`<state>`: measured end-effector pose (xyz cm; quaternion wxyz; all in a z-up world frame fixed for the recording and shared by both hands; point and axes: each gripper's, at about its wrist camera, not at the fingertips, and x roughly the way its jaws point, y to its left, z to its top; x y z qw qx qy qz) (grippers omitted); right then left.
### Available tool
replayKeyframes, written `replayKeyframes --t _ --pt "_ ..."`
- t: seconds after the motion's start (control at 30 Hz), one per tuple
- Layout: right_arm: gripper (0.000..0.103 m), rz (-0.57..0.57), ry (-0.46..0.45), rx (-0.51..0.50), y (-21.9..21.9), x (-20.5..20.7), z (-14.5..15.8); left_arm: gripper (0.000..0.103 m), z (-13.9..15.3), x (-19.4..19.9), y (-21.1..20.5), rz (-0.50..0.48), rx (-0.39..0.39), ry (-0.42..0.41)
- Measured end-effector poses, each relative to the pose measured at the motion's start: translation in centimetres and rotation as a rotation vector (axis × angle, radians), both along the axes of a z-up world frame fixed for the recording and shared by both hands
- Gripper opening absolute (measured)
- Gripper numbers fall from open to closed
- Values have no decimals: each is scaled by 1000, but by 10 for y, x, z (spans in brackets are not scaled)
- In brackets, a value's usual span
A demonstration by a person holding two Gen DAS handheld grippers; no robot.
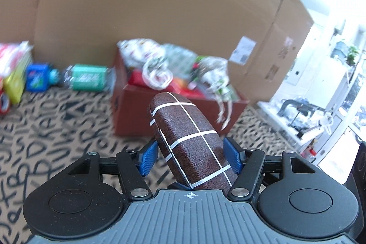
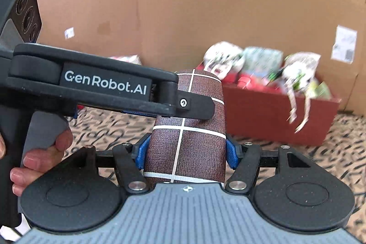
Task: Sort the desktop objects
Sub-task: 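Carry the brown striped pillow with both grippers toward the brown box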
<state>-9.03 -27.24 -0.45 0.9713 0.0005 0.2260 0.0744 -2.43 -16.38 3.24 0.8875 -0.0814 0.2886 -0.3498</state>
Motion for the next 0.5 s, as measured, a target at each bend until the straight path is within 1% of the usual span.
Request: replayKeyframes --t 0.13,0.3,0.5 --pt "68 -17 -39 -25 -16 8 17 65 17 11 -17 -17 -23 -35" --pt "68 -29 -72 -39 -37 30 32 65 35 34 -39 -26 -39 -68" --pt "68 -30 -92 -36 -58 64 43 65 44 75 -62 -11 -40 -83"
